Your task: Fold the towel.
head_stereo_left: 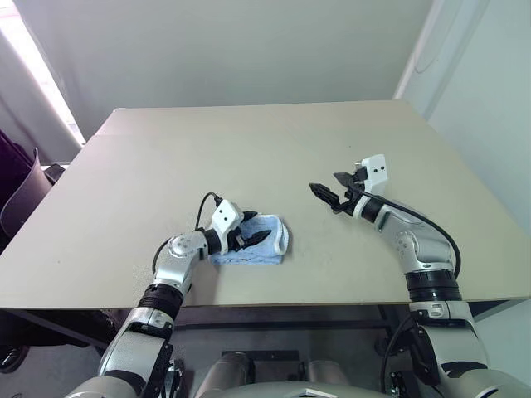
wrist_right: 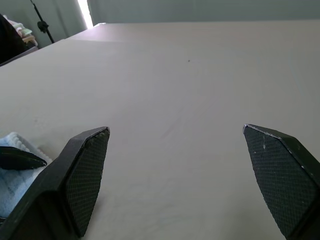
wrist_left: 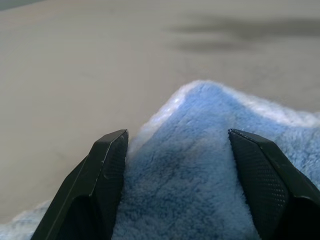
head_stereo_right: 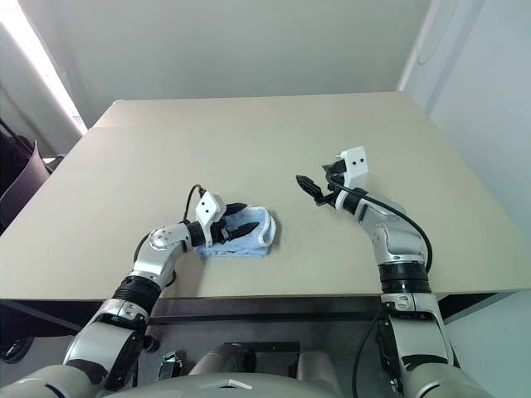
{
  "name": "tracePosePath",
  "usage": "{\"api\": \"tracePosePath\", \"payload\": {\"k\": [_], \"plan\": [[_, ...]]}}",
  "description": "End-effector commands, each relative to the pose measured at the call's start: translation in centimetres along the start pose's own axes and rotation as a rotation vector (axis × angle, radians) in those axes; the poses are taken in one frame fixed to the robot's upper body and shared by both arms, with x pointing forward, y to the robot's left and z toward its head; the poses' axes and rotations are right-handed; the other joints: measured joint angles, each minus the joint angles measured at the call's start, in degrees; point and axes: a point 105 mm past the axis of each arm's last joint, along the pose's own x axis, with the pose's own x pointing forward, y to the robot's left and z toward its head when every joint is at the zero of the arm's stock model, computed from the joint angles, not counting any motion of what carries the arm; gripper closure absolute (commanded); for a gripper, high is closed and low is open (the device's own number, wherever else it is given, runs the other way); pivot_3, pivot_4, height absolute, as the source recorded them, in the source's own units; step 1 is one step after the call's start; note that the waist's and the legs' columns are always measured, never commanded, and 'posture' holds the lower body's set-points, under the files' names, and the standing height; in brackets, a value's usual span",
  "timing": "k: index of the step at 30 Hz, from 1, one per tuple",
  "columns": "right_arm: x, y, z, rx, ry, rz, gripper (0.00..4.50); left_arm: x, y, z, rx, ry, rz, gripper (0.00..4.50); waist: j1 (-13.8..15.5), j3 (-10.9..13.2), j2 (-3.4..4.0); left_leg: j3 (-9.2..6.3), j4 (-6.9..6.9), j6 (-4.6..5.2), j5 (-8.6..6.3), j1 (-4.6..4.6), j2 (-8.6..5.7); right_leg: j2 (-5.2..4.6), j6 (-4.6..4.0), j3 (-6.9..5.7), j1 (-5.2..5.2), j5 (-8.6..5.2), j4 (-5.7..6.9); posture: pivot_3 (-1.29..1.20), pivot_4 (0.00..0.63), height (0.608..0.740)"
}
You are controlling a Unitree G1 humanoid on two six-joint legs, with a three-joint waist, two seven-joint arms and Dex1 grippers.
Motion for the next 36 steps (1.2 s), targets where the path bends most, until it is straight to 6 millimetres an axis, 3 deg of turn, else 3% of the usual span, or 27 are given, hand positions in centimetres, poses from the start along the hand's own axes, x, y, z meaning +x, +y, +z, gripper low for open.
{"api": "tracePosePath", "payload": {"k": [1, 5, 7, 9, 12, 16, 21, 27, 32, 36], "plan": [[0.2, 0.6, 1.8, -0.007, -0.030, 0.054, 0.00, -1.6, 1.7, 4.1, 0.026, -0.114, 0.028, 1.12, -0.1, 0.0, -0.02, -0.01, -0.01, 0.00, 0.00, -0.01, 0.01, 0.01, 0.00, 0.00, -0.02, 0.00, 0.00, 0.00, 0.000, 0.740], [0.9, 2.7, 0.9, 0.066, 0.026, 0.162, 0.00, -4.2, 3.9, 8.3, 0.034, -0.190, 0.075, 1.12, -0.5, 0.0, -0.04, -0.01, -0.02, -0.01, 0.00, -0.02, 0.10, 0.10, -0.03, 0.00, -0.06, 0.02, 0.05, 0.00, 0.000, 0.740], [1.5, 4.9, 0.6, 0.126, 0.068, 0.267, 0.00, -6.0, 4.3, 10.4, 0.026, -0.208, 0.051, 1.12, -0.6, 0.0, -0.03, -0.01, -0.01, -0.01, 0.01, 0.00, 0.14, 0.14, -0.05, 0.00, -0.06, 0.03, 0.05, 0.00, 0.000, 0.740], [1.4, 7.9, 1.7, -0.008, 0.025, 0.386, 0.00, -7.8, 4.4, 11.5, 0.024, -0.168, 0.051, 1.12, -0.7, 0.0, -0.02, -0.01, -0.02, -0.02, 0.01, -0.01, 0.16, 0.16, -0.06, 0.01, -0.06, 0.03, 0.04, 0.00, 0.000, 0.740], [0.7, 11.5, 2.5, -0.184, -0.018, 0.533, 0.00, -10.2, 3.6, 10.7, 0.044, -0.063, 0.049, 1.12, -1.2, 0.0, 0.00, -0.01, -0.14, -0.02, 0.00, -0.05, 0.14, 0.12, -0.06, 0.04, -0.17, 0.03, 0.02, 0.00, 0.000, 0.740], [0.1, 14.1, 0.8, -0.196, 0.078, 0.685, 0.00, -13.2, 3.0, 8.3, 0.019, 0.059, 0.113, 1.12, -1.5, 0.0, -0.02, -0.01, -0.19, 0.00, -0.03, 0.01, 0.10, 0.07, -0.07, 0.03, -0.26, 0.03, -0.05, 0.00, 0.000, 0.740], [0.2, 13.3, 1.0, 0.165, 0.174, 0.711, 0.00, -15.9, 2.2, 6.3, -0.036, 0.141, 0.190, 1.12, -1.0, 0.1, -0.02, -0.04, -0.09, -0.11, -0.07, 0.01, 0.14, 0.08, -0.34, 0.02, -0.25, -0.07, -0.03, 0.00, 0.000, 0.740], [0.2, 10.2, -0.5, 0.613, 0.376, 0.629, 0.00, -17.8, -0.1, 3.7, -0.126, 0.233, 0.207, 1.12, -0.1, 0.1, -0.01, 0.00, -0.10, -0.18, -0.11, 0.01, 0.16, 0.07, -0.48, 0.05, -0.31, -0.08, -0.07, 0.00, 0.000, 0.740], [-1.3, 9.6, -5.3, 0.743, 0.607, 0.556, 0.00, -18.3, -1.2, 2.2, -0.196, 0.264, 0.226, 1.12, 0.0, 0.1, 0.00, 0.02, -0.26, -0.07, -0.05, -0.14, 0.15, 0.03, -0.51, 0.05, -0.52, -0.10, -0.08, 0.00, 0.000, 0.740], [-1.5, 9.5, -6.9, 0.763, 0.663, 0.524, 0.00, -18.4, -2.1, 1.8, -0.224, 0.275, 0.214, 1.12, -0.4, 0.1, 0.07, 0.14, -0.26, -0.07, -0.05, -0.17, 0.17, 0.00, -0.52, 0.11, -0.59, -0.10, -0.07, 0.00, 0.000, 0.740]]}}
